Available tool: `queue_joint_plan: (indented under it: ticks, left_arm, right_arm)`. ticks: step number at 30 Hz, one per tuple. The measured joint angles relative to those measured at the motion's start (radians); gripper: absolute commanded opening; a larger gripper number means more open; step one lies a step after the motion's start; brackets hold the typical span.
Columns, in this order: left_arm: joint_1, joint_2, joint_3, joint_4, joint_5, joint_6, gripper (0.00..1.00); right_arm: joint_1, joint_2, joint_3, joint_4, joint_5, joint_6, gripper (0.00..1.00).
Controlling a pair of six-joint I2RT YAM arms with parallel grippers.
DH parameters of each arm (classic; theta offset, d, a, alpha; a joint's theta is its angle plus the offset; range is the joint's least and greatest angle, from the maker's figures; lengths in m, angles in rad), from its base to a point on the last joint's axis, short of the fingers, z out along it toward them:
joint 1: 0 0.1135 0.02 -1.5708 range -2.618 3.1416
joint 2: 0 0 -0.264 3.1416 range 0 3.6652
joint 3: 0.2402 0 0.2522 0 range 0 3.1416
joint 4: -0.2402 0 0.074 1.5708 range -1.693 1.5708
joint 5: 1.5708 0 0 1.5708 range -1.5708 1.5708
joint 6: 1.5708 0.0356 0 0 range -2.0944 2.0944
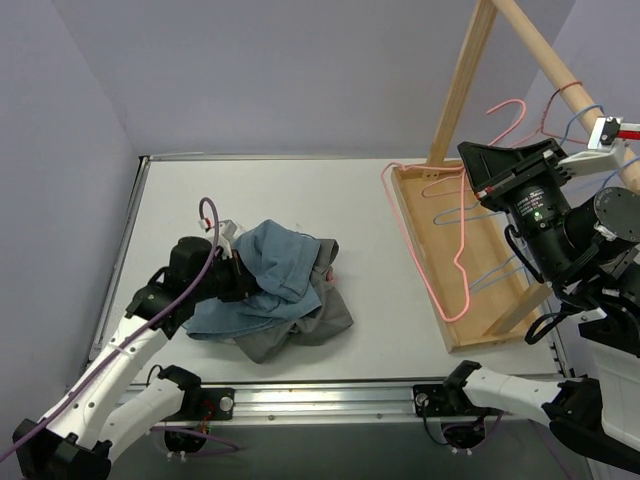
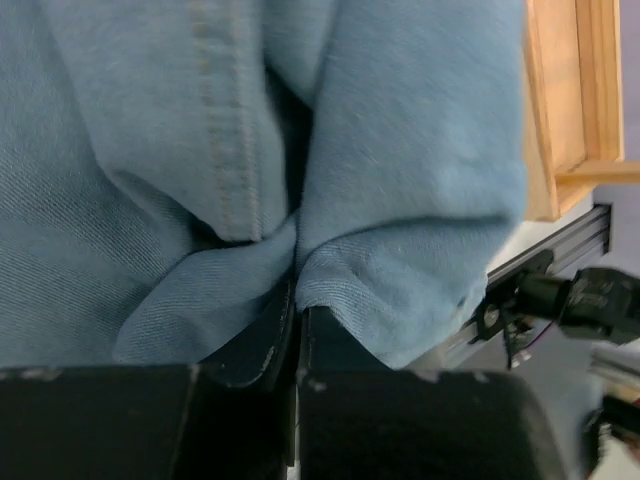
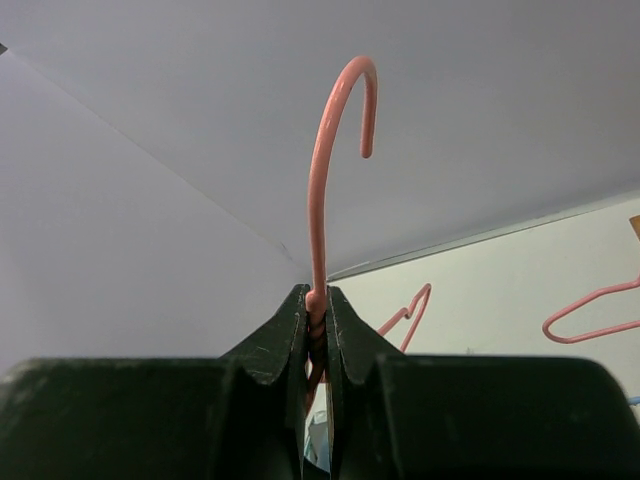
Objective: Remove the skirt from the hanger
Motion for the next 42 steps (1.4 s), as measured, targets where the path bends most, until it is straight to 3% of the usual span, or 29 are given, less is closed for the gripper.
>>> queue_joint_plan:
  ticks: [3,6,8,10,13,23,28,33,38,42]
  left_arm:
    - [0.003,0.001,-0.075,0.048,0.001,-0.089,0.27]
    - [0.004,-0.024,-0.068,0.046,-0.001,-0.116,0.38]
    - [0.004,-0.051,-0.038,0.021,-0.008,-0.115,0.51]
    - [0.004,-0.082,0.006,-0.005,-0.021,-0.114,0.7]
    - [0.004,-0.131,0.104,-0.06,-0.051,-0.113,0.8]
    - [0.004,-0.172,0.435,-0.14,-0.121,-0.048,0.75]
    - [0.003,-0.023,0.586,-0.095,0.039,0.018,0.73]
    - [-0.074,0.2,0.777,-0.07,0.185,0.095,0.73]
    - [-0.227,0.377,1.005,-0.097,0.202,0.167,0.73]
    - [-0.298,0.431,1.124,-0.125,0.199,0.205,0.72]
  right_arm:
    - [0.0,0.016,0.007,-0.01,-0.014,-0.001,0.0]
    - [0.0,0.048,0.022,-0.024,-0.031,-0.005,0.0]
    - [0.0,0.071,0.021,-0.029,-0.042,-0.01,0.0]
    - [0.0,0.092,0.018,-0.031,-0.047,-0.019,0.0]
    - [0.0,0.126,0.005,-0.031,-0.051,-0.034,0.0]
    - [-0.013,0.237,-0.058,-0.029,-0.053,-0.086,0.0]
    - [-0.032,0.279,-0.066,-0.03,-0.039,-0.109,0.0]
    - [-0.035,0.332,-0.066,-0.033,-0.006,-0.128,0.0]
    - [-0.035,0.4,-0.063,-0.069,0.028,-0.138,0.0]
    - [-0.035,0.459,-0.058,-0.103,0.059,-0.147,0.0]
